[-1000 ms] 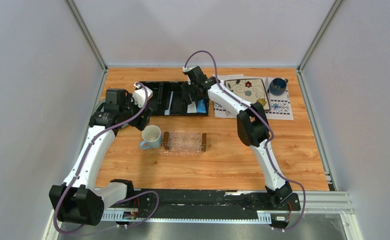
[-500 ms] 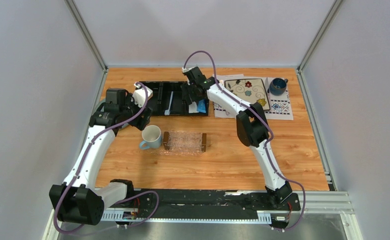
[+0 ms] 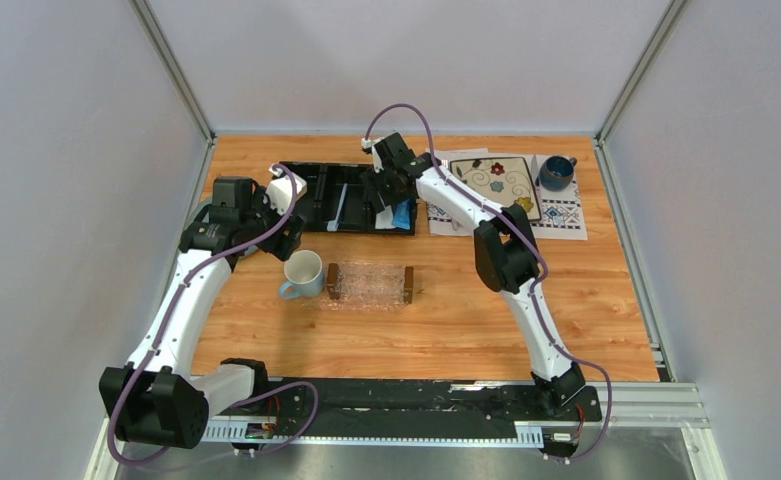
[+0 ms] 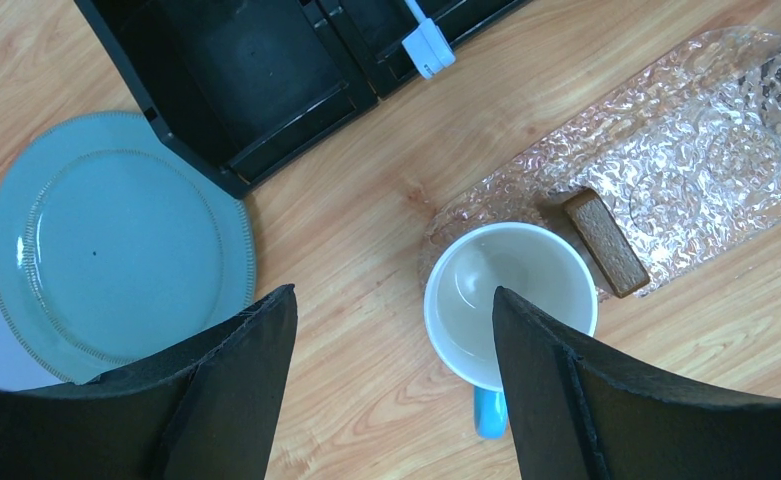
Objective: Prepare toiletry sets of a toothbrush and toothpaste on the tray
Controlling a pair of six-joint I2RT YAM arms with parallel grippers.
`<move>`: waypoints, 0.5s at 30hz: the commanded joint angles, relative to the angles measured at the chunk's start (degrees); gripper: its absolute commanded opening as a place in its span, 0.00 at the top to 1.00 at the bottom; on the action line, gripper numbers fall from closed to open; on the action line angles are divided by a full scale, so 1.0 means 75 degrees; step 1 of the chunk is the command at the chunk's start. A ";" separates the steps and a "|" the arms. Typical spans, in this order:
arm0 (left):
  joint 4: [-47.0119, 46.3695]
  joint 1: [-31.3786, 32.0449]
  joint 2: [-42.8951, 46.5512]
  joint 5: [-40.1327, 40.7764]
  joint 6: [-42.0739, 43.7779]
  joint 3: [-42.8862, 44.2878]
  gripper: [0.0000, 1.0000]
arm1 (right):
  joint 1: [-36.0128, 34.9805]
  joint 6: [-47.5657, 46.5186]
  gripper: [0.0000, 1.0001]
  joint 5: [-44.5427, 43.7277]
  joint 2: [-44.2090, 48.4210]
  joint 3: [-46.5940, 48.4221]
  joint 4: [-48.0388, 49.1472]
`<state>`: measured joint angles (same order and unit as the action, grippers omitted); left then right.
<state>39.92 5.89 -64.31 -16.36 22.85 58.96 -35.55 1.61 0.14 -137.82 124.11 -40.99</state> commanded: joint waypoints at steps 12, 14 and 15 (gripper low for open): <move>-0.0225 0.0023 -0.0132 -0.0209 -0.0047 0.0061 0.21 | 0.0006 -0.0191 0.32 -0.0628 -0.0913 0.0689 -0.0932; -0.0237 0.0023 -0.0155 -0.0221 -0.0047 0.0049 0.21 | 0.0029 -0.0179 0.33 -0.0617 -0.0936 0.0736 -0.0980; -0.0249 0.0023 -0.0155 -0.0221 -0.0058 0.0037 0.21 | 0.0041 -0.0191 0.33 -0.0582 -0.0937 0.0725 -0.0968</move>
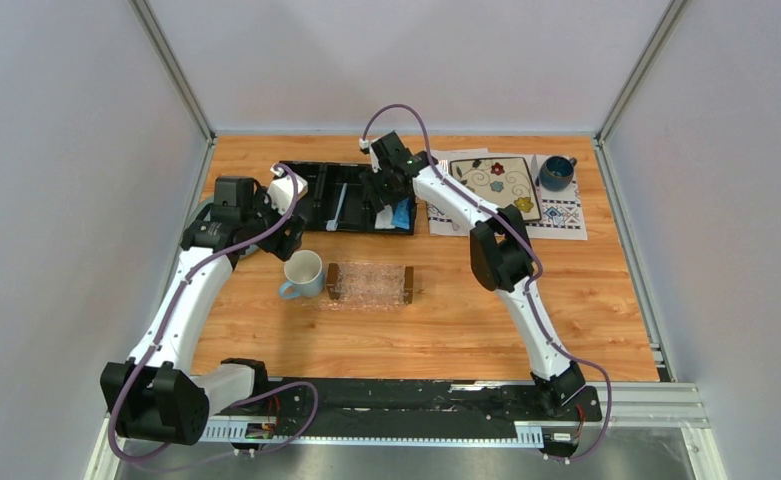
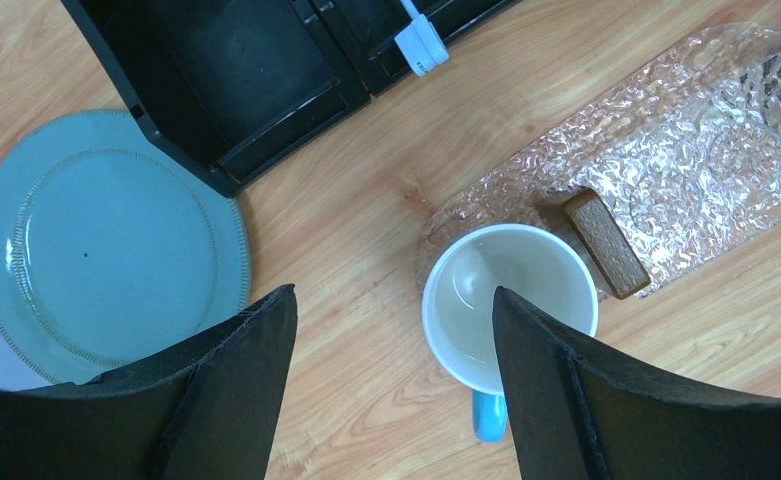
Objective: Prepare toiletry sets of a toothbrush and toothpaste on the tray
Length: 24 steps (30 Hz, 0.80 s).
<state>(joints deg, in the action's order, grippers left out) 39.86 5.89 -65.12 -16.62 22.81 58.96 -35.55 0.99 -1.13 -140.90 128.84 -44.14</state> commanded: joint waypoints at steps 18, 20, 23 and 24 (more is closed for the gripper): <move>-0.0334 0.0023 -0.0118 -0.0174 -0.0064 0.0037 0.21 | 0.0252 -0.0531 0.38 -0.0049 -0.0819 0.0423 -0.1040; -0.0334 0.0023 -0.0129 -0.0174 -0.0064 0.0037 0.21 | 0.0252 -0.0566 0.37 -0.0072 -0.0842 0.0435 -0.1099; -0.0345 0.0023 -0.0141 -0.0198 -0.0076 0.0049 0.21 | 0.0252 -0.0625 0.35 -0.0084 -0.0912 0.0470 -0.1227; -0.0345 0.0023 -0.0153 -0.0198 -0.0088 0.0049 0.21 | 0.0252 -0.0636 0.35 -0.0107 -0.0947 0.0494 -0.1251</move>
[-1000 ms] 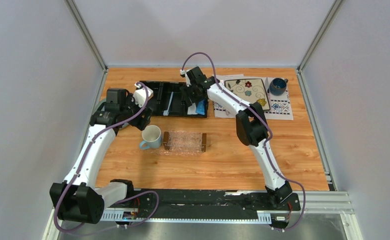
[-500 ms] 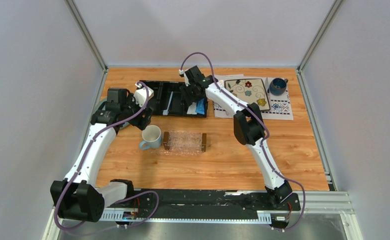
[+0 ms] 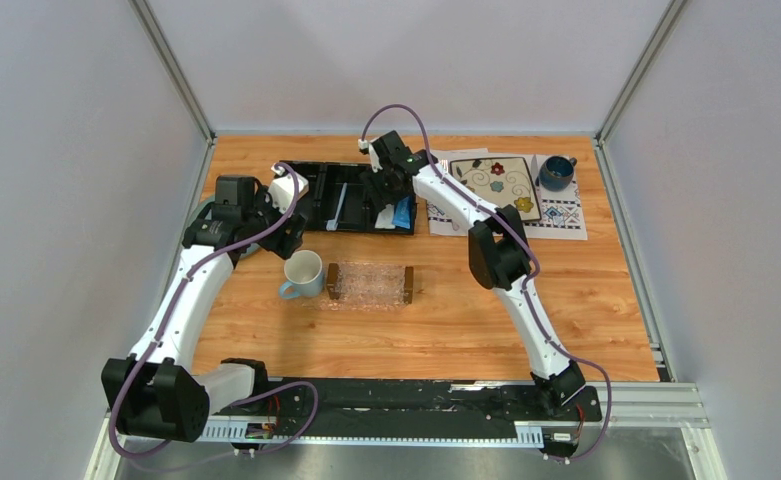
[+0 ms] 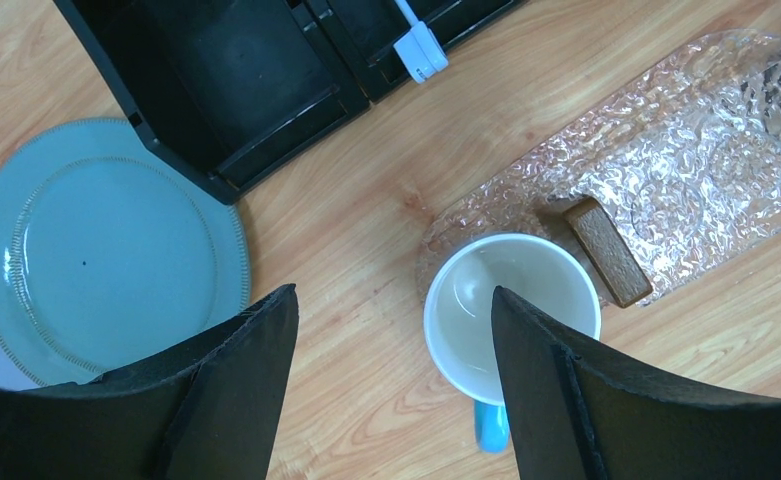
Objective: Prepare toiletry sets of a toothbrush and toothpaste on the tray
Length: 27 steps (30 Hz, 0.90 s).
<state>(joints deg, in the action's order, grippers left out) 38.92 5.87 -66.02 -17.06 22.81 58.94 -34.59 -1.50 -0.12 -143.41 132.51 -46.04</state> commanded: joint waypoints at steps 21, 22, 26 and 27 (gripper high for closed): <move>-0.0244 0.0026 -0.0057 -0.0046 -0.0018 0.0110 0.22 | 0.0381 -0.0047 0.67 0.0648 -0.0437 0.0566 -0.1080; -0.0244 0.0026 -0.0080 -0.0046 -0.0029 0.0110 0.22 | 0.0381 -0.0012 0.69 0.0684 -0.0425 0.0601 -0.1080; -0.0244 0.0026 -0.0092 -0.0057 -0.0017 0.0110 0.22 | 0.0381 0.0094 0.74 0.0824 -0.0343 0.0719 -0.1033; -0.0244 0.0026 -0.0092 -0.0046 -0.0018 0.0110 0.22 | 0.0393 0.0117 0.76 0.0848 -0.0331 0.0742 -0.1033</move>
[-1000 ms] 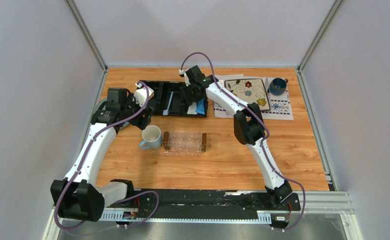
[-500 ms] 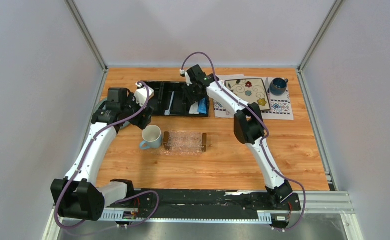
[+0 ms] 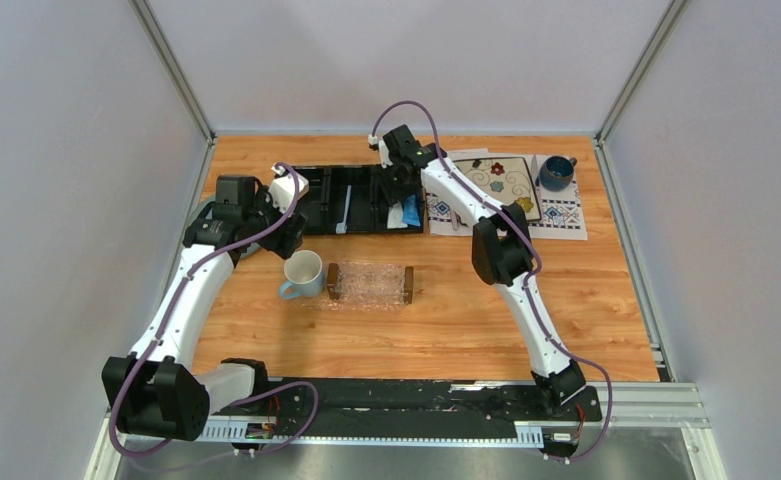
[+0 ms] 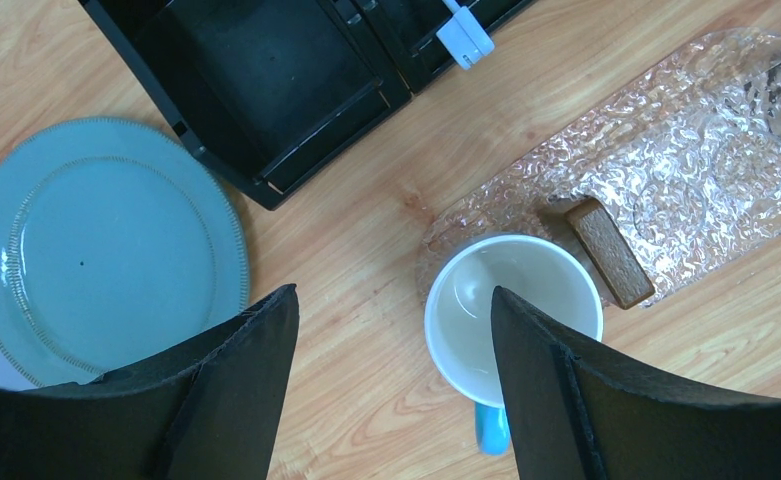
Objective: Prepare toiletry sets of a toothbrush and toothpaste on the tray
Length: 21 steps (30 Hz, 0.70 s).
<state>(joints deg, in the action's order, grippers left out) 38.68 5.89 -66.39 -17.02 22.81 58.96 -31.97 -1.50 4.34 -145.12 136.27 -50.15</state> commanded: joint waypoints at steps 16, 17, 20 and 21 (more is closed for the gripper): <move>-0.0211 0.0023 -0.0031 0.0007 0.0018 0.0108 0.22 | 0.0032 0.0867 0.96 0.0476 0.0259 0.0370 -0.0274; -0.0211 0.0023 -0.0042 0.0007 0.0006 0.0119 0.22 | 0.0032 0.0902 0.97 0.0441 0.0283 0.0382 -0.0274; -0.0211 0.0023 -0.0042 0.0007 0.0006 0.0131 0.22 | 0.0043 0.1008 1.00 0.0429 0.0388 0.0417 -0.0239; -0.0200 0.0023 -0.0042 0.0007 0.0006 0.0143 0.22 | 0.0032 0.1043 1.00 0.0429 0.0400 0.0417 -0.0227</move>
<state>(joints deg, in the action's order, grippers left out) 38.65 5.89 -66.57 -16.78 22.83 58.96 -31.66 4.34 6.76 -145.10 136.84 -50.78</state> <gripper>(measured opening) 0.781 0.281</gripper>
